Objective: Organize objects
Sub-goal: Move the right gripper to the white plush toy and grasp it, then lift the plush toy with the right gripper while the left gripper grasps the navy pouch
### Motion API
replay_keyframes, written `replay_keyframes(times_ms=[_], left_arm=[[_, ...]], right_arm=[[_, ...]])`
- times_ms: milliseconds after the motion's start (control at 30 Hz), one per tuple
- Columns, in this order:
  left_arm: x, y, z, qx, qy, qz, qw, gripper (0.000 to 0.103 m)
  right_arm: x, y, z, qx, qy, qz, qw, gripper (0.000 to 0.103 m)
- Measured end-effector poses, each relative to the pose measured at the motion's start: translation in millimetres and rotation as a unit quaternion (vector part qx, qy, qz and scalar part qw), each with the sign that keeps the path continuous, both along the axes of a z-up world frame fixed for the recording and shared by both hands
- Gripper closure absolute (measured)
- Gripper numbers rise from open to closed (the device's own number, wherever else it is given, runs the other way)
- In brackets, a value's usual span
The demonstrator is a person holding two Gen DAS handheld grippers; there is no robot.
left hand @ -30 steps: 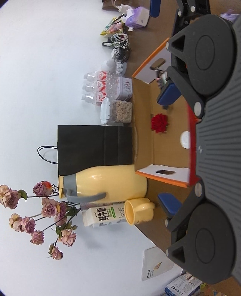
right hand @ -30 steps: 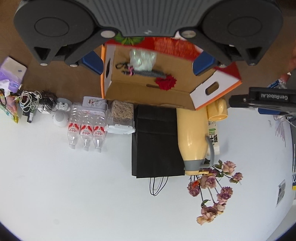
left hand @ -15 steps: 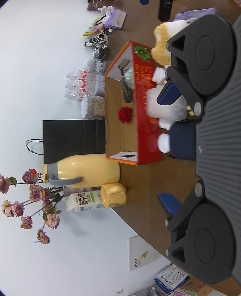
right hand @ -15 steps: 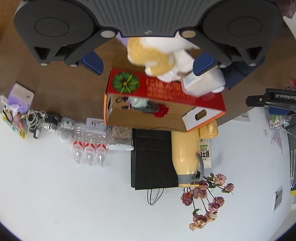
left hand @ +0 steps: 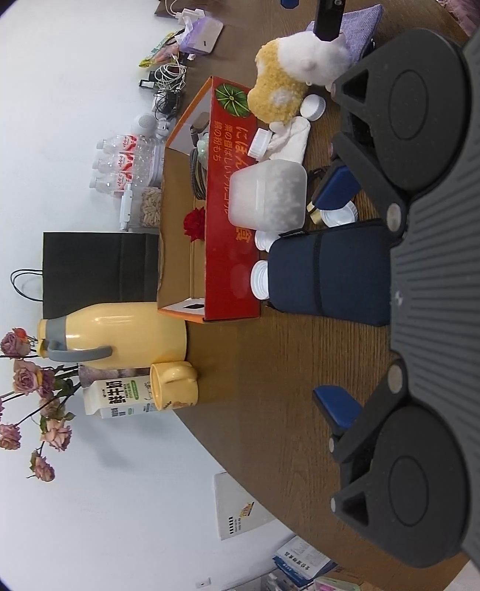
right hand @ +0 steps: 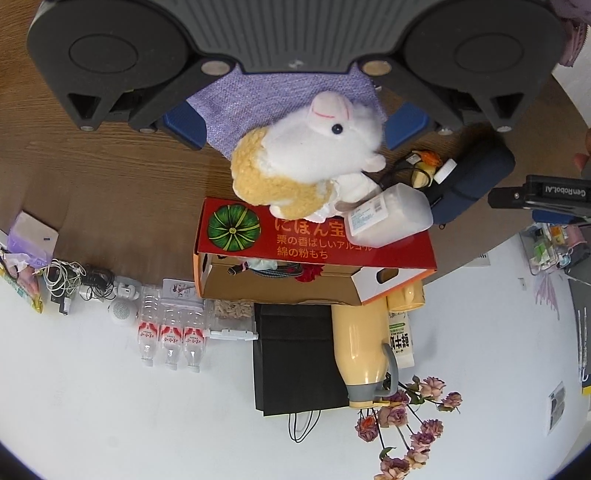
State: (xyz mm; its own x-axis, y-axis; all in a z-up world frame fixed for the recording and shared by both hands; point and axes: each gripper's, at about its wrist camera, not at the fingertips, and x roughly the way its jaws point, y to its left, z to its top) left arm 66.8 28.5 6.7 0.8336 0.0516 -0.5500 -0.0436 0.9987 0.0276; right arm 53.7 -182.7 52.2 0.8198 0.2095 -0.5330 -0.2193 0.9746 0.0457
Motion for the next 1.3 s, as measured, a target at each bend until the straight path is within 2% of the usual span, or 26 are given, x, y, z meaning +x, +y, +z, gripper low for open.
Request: replay_keyframes(times_ms=[167, 467, 667, 867, 967, 1033, 1067, 1233, 1300], left_arm=[[10, 3, -6, -0.013, 0.012, 0.009, 0.9998, 0.0], [31, -3, -14, -0.011, 0.027, 0.004, 0.9996, 0.0], [36, -5, -19, -0.012, 0.035, 0.001, 0.9993, 0.0], [36, 1, -20, -0.014, 0.037, 0.013, 0.9991, 0.0], [36, 5, -21, -0.015, 0.038, 0.018, 0.999, 0.0], [37, 5, -21, -0.016, 0.04, 0.019, 0.9989, 0.0], [37, 5, -22, -0.017, 0.04, 0.018, 0.9989, 0.0], [37, 1, -22, -0.016, 0.041, 0.013, 0.9989, 0.0], [39, 0, -22, -0.016, 0.043, 0.013, 0.9989, 0.0]], right_arm=[[12, 8, -1, -0.001, 0.007, -0.004, 1.0, 0.0], [43, 16, 2, 0.006, 0.024, -0.032, 0.999, 0.0], [63, 14, -7, 0.015, 0.058, -0.083, 0.995, 0.0], [70, 7, -19, 0.035, 0.073, -0.094, 0.992, 0.002], [71, 2, -24, 0.053, 0.08, -0.09, 0.991, 0.011], [73, -3, -29, 0.09, 0.098, -0.082, 0.988, 0.023], [73, -5, -31, 0.11, 0.103, -0.075, 0.986, 0.026], [66, -9, -30, 0.126, 0.084, -0.073, 0.986, 0.042], [63, -13, -29, 0.138, 0.076, -0.071, 0.985, 0.045]])
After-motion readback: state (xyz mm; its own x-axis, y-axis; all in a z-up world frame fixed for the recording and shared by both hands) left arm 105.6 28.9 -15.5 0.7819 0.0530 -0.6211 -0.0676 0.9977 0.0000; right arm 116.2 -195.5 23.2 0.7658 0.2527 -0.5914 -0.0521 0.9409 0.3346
